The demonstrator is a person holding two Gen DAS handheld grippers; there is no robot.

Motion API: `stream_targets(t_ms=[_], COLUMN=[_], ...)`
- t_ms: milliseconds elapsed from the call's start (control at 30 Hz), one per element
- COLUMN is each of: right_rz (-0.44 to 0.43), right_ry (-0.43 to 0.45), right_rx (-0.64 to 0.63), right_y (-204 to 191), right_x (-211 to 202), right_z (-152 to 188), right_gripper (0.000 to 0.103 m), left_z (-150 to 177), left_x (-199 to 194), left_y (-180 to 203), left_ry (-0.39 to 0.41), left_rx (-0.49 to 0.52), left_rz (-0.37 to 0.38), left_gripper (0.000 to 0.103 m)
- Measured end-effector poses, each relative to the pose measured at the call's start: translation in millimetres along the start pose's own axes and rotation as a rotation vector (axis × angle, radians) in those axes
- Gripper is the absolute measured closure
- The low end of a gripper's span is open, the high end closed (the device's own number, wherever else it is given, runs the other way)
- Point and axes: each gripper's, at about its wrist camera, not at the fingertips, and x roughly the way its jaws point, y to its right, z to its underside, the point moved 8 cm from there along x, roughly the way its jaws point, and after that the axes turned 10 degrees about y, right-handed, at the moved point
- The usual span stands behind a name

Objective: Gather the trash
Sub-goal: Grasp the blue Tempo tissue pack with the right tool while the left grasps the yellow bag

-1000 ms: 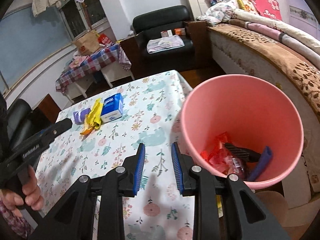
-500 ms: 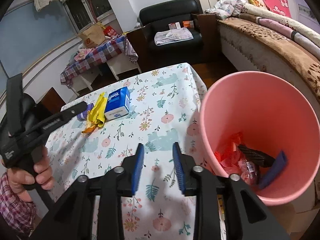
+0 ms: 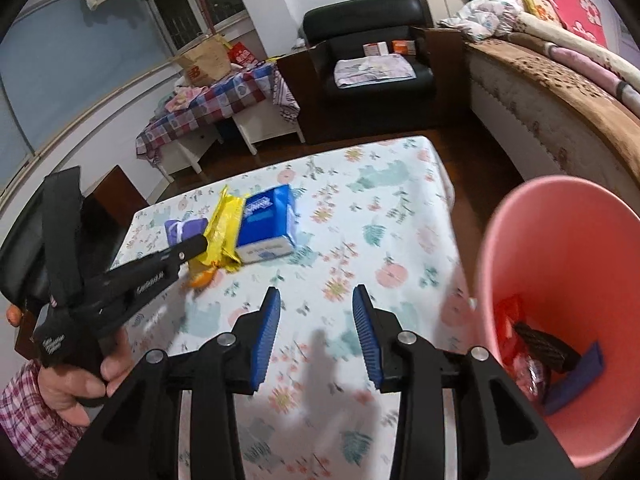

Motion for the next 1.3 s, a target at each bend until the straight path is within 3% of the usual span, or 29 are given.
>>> stream_targets(t_ms=[100, 333, 667, 867, 933, 1300], right_rz=[-0.015, -0.058, 0.040, 0.055, 0.046, 0.039], right_ry=[0.001, -0.012, -0.054, -0.080, -0.085, -0.100], right_rx=[-0.013, -0.031, -0.084, -0.089, -0.092, -0.089], right_y=[-11, -43, -52, -49, -49, -37], right_x=[10, 46, 106, 127, 130, 85], right_z=[-6, -20, -23, -21, -18, 4], right_gripper=[0.065, 0.048, 0.042, 0.042, 0.050, 0.051], left_z=[-5, -18, -16, -9, -9, -11], left_x=[-13, -46, -70, -72, -73, -89], left_y=[-8, -25, -47, -51, -51, -38], left_ry=[0.024, 0.081, 0.099, 0.090, 0.087, 0.100], left_rx=[-0.041, -0.090, -0.138, -0.152, -0.155, -0.134], left_rz=[0.017, 0.041, 0.035, 0.032, 0.031, 0.033], left_gripper=[0.099, 0.100, 0.100, 0.100, 0.100, 0.100])
